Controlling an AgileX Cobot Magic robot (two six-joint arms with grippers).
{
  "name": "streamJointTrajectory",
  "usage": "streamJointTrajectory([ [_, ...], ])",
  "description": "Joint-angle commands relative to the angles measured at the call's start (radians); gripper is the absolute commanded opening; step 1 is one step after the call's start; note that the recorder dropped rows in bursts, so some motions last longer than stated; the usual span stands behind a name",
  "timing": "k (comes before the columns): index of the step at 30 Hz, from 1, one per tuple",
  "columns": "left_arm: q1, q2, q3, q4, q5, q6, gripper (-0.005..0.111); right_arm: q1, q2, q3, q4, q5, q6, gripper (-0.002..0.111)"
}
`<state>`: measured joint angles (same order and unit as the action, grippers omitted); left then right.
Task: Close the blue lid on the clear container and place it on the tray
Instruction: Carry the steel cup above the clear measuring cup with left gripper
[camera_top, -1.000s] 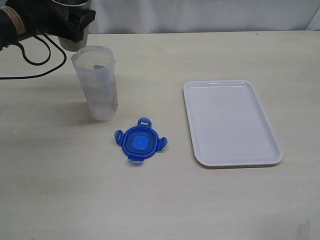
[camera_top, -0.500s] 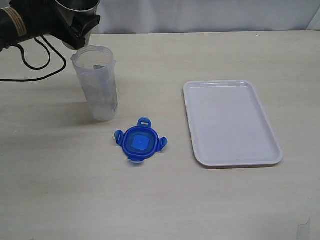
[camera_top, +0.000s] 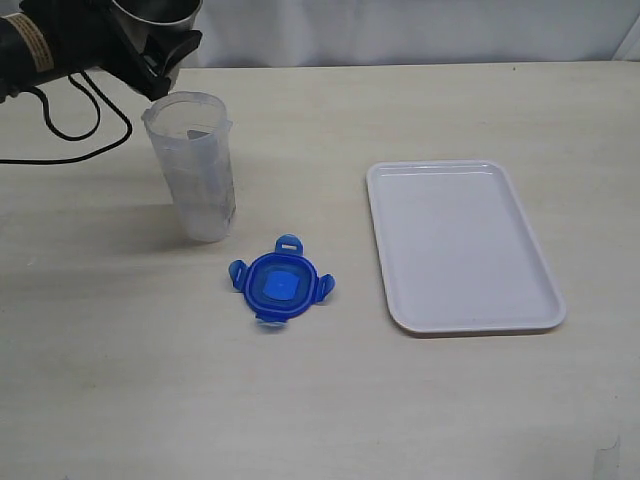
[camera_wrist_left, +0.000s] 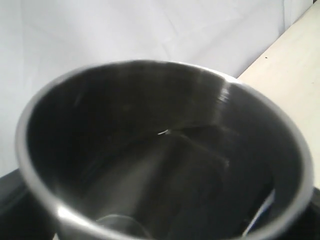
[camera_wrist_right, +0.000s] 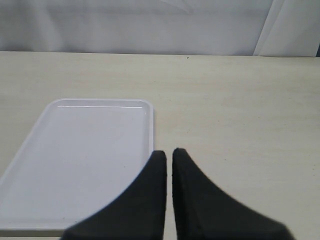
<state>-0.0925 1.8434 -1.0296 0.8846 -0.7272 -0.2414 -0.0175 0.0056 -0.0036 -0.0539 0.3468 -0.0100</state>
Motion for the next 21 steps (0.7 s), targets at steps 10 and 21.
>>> streamJointTrajectory([
  [10, 0.071, -0.02, -0.019, 0.081, -0.219, -0.108, 0.0, -0.003, -0.006, 0.004, -0.002, -0.001, -0.004, 0.004],
  [21, 0.069, -0.02, -0.019, 0.152, -0.217, -0.095, 0.0, -0.003, -0.006, 0.004, -0.002, -0.001, -0.004, 0.004],
])
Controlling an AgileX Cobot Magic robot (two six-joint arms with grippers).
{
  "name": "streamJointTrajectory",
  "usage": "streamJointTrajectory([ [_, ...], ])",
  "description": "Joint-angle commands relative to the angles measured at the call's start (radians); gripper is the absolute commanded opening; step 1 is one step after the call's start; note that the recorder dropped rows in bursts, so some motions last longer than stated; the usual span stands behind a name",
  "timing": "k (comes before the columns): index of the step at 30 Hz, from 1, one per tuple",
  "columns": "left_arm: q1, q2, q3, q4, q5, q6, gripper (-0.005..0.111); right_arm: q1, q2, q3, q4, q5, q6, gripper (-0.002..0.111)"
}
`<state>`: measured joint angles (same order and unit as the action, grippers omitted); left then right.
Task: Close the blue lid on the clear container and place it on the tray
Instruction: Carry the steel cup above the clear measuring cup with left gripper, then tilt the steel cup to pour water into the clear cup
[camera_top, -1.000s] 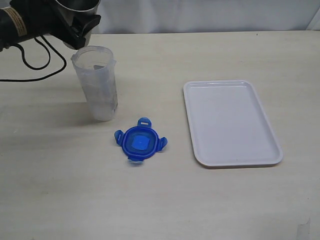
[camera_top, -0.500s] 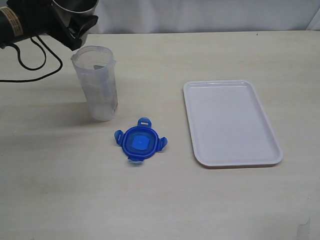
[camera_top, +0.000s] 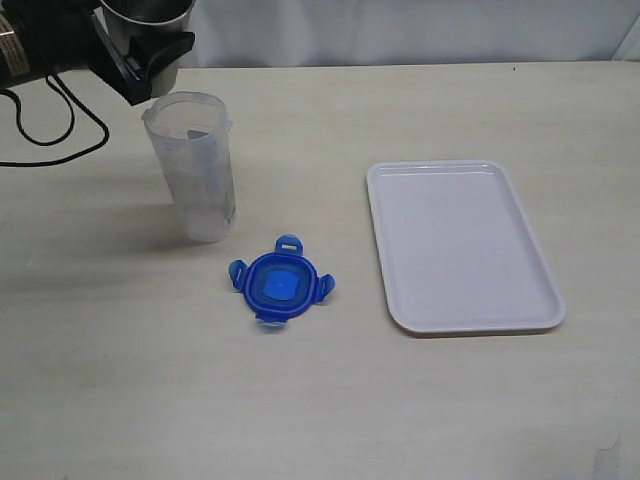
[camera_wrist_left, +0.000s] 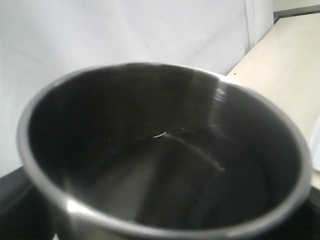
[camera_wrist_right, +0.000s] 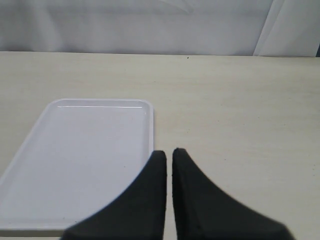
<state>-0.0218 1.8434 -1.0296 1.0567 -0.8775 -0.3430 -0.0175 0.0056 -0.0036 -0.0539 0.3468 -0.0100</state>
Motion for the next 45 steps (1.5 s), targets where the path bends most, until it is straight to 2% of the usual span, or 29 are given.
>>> streamJointTrajectory([
  [1, -0.001, -0.02, -0.019, -0.02, -0.067, 0.009, 0.0, -0.003, -0.006, 0.004, -0.002, -0.001, -0.004, 0.004],
  [17, 0.0, -0.02, -0.019, -0.02, -0.033, 0.113, 0.0, -0.003, -0.006, 0.004, -0.002, -0.001, -0.004, 0.004],
  [26, 0.034, -0.02, -0.019, -0.016, -0.043, 0.114, 0.0, -0.003, -0.006, 0.004, -0.002, -0.001, -0.004, 0.004],
  [45, 0.034, -0.02, -0.019, 0.083, -0.048, 0.139, 0.0, -0.003, -0.006, 0.004, -0.002, -0.001, -0.004, 0.004],
])
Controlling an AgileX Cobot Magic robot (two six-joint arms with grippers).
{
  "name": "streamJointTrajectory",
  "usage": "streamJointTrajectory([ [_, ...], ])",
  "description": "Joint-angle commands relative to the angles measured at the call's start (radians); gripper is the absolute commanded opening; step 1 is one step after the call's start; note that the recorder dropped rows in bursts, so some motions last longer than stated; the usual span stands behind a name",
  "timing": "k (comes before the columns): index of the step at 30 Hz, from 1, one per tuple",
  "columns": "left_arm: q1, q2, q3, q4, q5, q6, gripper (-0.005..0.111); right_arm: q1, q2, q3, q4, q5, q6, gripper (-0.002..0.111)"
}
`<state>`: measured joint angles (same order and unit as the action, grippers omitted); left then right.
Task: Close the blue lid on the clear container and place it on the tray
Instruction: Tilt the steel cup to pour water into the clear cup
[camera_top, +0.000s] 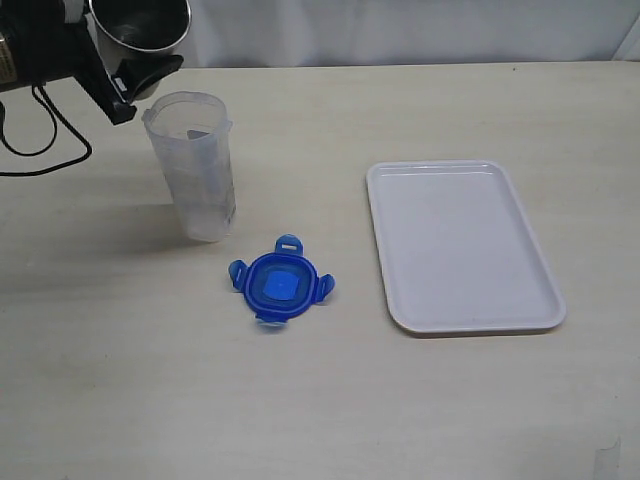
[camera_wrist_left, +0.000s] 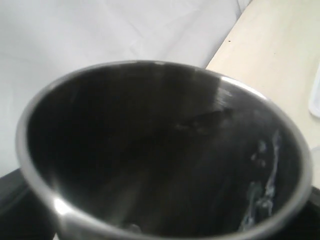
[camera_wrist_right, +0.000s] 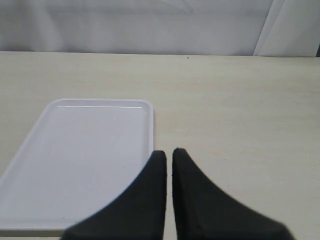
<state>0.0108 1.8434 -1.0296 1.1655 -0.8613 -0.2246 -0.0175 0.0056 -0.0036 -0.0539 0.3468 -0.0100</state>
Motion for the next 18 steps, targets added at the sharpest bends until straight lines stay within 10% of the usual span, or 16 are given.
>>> streamJointTrajectory([
  [1, 0.001, -0.02, -0.019, -0.025, -0.064, 0.023, 0.0, -0.003, -0.006, 0.004, -0.002, -0.001, -0.004, 0.004],
  [18, 0.001, -0.02, -0.019, -0.025, 0.016, 0.17, 0.0, -0.003, -0.006, 0.004, -0.002, -0.001, -0.004, 0.004],
])
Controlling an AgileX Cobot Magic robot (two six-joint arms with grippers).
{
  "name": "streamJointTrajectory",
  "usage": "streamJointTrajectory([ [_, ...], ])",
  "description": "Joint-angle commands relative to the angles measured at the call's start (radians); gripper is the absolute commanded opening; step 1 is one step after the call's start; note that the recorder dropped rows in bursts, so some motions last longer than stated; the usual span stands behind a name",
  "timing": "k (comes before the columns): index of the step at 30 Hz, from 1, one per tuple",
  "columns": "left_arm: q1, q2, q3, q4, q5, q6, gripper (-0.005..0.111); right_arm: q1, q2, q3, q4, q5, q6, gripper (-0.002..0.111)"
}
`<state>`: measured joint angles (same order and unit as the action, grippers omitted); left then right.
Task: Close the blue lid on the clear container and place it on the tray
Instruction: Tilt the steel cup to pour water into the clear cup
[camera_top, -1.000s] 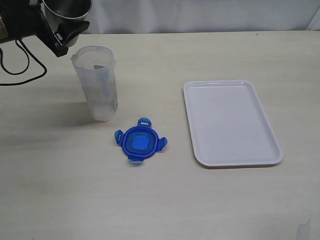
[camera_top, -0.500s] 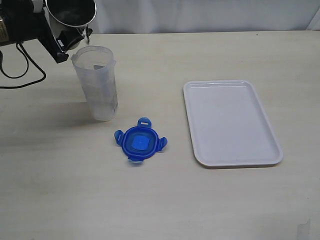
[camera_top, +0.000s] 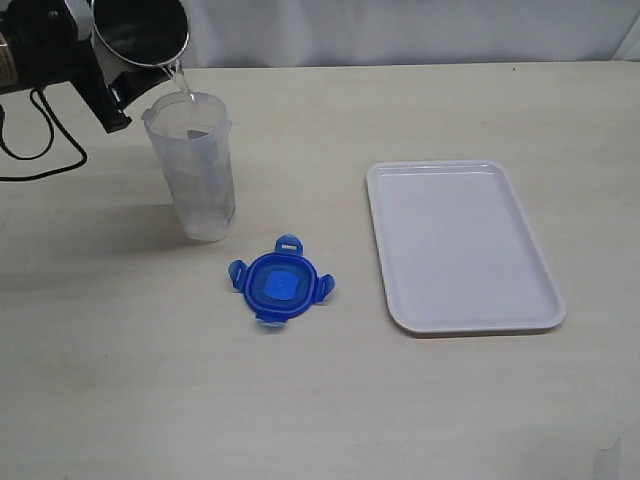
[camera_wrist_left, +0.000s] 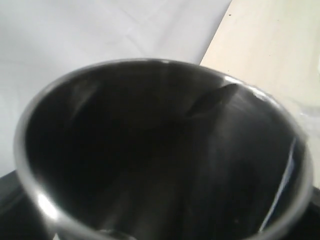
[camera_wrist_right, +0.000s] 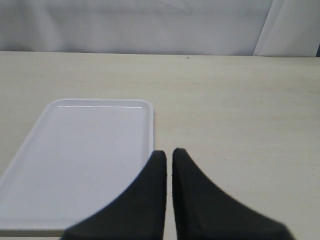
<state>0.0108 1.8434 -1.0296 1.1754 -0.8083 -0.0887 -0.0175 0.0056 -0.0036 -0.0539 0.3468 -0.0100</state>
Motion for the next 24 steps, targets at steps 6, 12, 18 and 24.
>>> streamJointTrajectory([
  [6, 0.001, -0.02, -0.019, -0.035, -0.037, 0.065, 0.0, -0.003, -0.006, 0.004, -0.002, -0.001, -0.004, 0.004],
  [12, 0.001, -0.02, -0.019, -0.035, -0.037, 0.102, 0.0, -0.003, -0.006, 0.004, -0.002, -0.001, -0.004, 0.004],
  [18, 0.001, -0.02, -0.019, -0.035, -0.035, 0.147, 0.0, -0.003, -0.006, 0.004, -0.002, -0.001, -0.004, 0.004],
  [24, 0.001, -0.02, -0.019, -0.028, -0.033, 0.235, 0.0, -0.003, -0.006, 0.004, -0.002, -0.001, -0.004, 0.004],
])
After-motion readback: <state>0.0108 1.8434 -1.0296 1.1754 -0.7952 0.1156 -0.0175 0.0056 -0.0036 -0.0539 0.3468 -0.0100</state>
